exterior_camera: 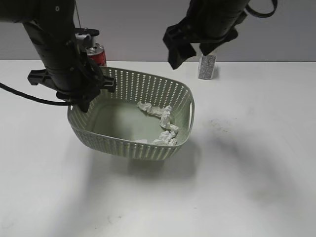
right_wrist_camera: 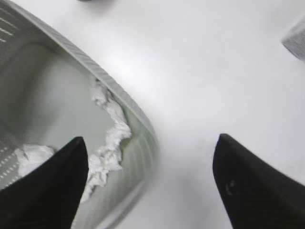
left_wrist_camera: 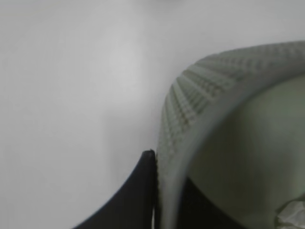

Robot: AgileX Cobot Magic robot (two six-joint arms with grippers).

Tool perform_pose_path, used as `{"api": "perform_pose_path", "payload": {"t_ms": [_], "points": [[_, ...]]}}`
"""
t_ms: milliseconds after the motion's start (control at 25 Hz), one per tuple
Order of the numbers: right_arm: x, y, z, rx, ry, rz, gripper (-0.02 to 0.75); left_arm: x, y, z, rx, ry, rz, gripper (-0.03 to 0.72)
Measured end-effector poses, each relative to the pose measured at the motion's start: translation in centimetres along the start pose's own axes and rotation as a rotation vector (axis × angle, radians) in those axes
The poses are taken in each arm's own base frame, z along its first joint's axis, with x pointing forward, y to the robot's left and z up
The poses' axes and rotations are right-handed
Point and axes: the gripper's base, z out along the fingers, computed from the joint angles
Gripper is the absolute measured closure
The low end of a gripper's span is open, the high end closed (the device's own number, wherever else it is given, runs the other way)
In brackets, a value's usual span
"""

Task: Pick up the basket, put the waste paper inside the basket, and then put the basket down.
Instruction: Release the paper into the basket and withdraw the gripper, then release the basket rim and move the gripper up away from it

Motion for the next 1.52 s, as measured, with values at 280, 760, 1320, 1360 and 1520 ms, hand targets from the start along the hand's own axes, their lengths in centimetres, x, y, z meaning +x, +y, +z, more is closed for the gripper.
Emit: {"api": "perform_pose_path", "payload": {"t_ms": [280,760,1320,1360,1520], "points": [[1.7,-6.6,-5.7,0.092,-0.027,0.143,0.141,0.1,-0.5,0.0,0.05,0.015,-0.038,0.688],[14.5,-12.3,-17.2,0.34,-0.268,0.326,0.146,-1.5,-1.7,0.8,0.155,-0.041,-0.108,0.688],[28.3,-5.0,-18.4,0.376,-0.461,0.29,0.146,-3.8,-2.6,4.8,0.167,-0.031,-0.114,0.416],[29.1,-4.7,-18.0,0.375,-0.466,0.294,0.146,-3.9,-2.7,4.7,0.17,-0.037,-0.115,0.339],[32.2,-3.6,-16.2,0.36,-0.462,0.308,0.146,-3.9,-2.7,4.7,0.169,-0.029,-0.085,0.12]]}}
